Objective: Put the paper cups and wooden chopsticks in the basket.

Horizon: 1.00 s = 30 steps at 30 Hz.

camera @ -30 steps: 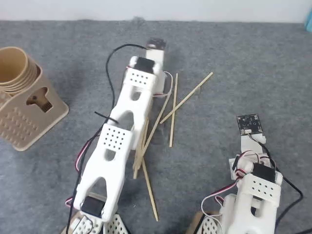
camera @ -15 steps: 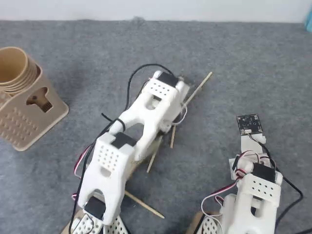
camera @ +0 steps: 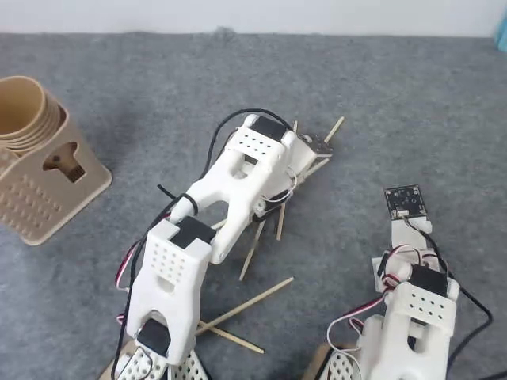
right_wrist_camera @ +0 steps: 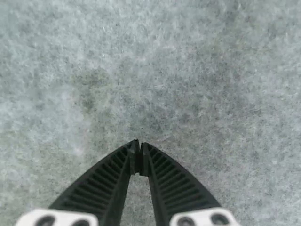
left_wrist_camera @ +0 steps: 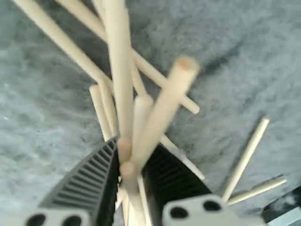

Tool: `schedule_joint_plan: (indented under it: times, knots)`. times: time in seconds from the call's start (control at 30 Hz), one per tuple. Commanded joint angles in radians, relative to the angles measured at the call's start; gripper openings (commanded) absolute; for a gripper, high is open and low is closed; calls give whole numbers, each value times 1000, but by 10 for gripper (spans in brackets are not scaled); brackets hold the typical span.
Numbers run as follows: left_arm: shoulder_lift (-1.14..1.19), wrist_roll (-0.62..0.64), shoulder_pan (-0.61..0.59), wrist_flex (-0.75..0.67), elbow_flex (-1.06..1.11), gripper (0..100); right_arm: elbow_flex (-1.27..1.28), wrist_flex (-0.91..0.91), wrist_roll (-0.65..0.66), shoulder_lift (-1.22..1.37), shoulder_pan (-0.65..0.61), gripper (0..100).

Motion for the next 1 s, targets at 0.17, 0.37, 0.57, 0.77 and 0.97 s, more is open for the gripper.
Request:
schedule_joint_plan:
  times: [0.17, 0.37, 0.57, 0.77, 0.97]
  knots:
    - [-80, -43, -51, 29, -10, 281, -5, -15, 11, -22, 22, 8]
    - [-81, -35, -147, 35, -105, 218, -5, -15, 11, -22, 22, 8]
    - [-180, -35, -319, 35, -114, 198, -6, 4, 80, -22, 15, 9]
    - [-431, -35, -503, 35, 10, 199, -46, 68, 98, -22, -77, 83]
    - [-690, -37, -776, 29, 219, 196, -341, 372, 195, -24, -358, 238]
